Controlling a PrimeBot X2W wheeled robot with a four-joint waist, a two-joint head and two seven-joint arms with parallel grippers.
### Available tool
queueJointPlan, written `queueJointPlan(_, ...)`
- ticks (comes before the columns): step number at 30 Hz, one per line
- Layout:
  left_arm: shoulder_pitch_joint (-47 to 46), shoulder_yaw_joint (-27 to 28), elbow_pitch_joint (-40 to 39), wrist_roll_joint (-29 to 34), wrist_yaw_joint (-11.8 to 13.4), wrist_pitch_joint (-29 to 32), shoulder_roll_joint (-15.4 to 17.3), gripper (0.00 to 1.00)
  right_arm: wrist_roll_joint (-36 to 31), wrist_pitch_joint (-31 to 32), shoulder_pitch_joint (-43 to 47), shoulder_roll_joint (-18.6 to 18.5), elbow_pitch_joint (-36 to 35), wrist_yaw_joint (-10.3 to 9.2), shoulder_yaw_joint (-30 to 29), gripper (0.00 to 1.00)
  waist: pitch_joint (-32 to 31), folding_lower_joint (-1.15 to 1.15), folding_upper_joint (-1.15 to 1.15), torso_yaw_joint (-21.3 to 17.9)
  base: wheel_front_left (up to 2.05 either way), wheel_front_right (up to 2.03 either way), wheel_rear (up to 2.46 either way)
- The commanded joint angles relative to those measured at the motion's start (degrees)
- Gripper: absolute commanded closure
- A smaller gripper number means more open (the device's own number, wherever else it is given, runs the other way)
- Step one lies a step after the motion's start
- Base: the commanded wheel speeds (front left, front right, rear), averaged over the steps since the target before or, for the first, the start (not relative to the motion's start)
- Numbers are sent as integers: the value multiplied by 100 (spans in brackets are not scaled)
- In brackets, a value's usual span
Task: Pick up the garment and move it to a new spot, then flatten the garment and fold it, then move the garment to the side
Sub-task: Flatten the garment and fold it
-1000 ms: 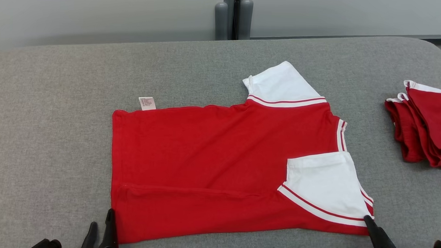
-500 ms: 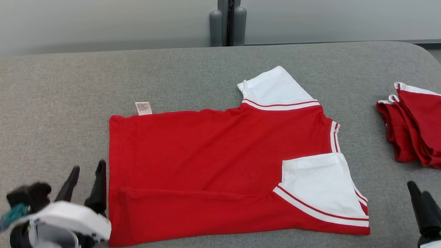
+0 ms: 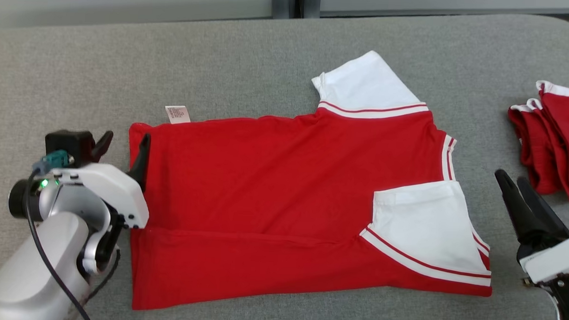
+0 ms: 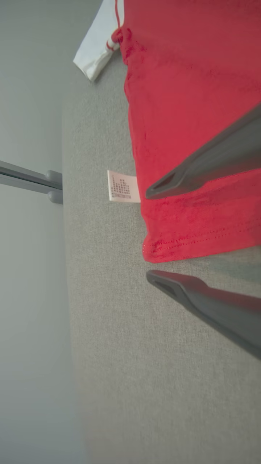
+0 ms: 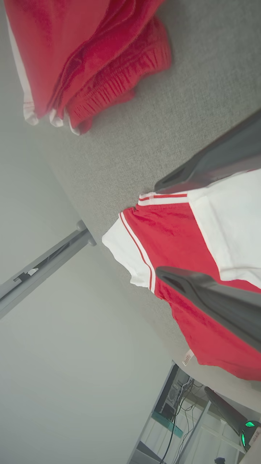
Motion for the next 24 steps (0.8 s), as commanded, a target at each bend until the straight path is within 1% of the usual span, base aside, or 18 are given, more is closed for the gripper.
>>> queueJointPlan(1,-211,-44,147,71,-50,51,17,0,-52,44,-138,-44,-28,1,35,0,155,0,0,-6,0,0,0)
queueJointPlan(8,-1070,-224,1085,233,-140,404,-127,0,-91,169,-639,-135,-32,1,283,0,522,0,0,-63,0,0,0)
queueJointPlan(18,-1503,-373,1684,311,-191,557,-241,0,-10,72,-855,-214,72,1,444,0,676,0,0,-118,0,0,0)
queueJointPlan(20,-1525,-401,1730,304,-243,547,-272,17,15,58,-880,-224,92,1,463,0,691,0,0,-122,0,0,0)
queueJointPlan(22,-1524,-439,1766,294,-291,571,-295,39,40,29,-895,-242,107,1,475,0,696,0,0,-120,0,0,0)
queueJointPlan(23,-1521,-458,1780,297,-301,576,-296,52,40,17,-903,-254,118,1,477,0,698,0,0,-116,0,0,0)
queueJointPlan(24,-1517,-474,1786,295,-299,592,-308,57,53,15,-916,-264,129,1,477,0,699,0,0,-111,0,0,0)
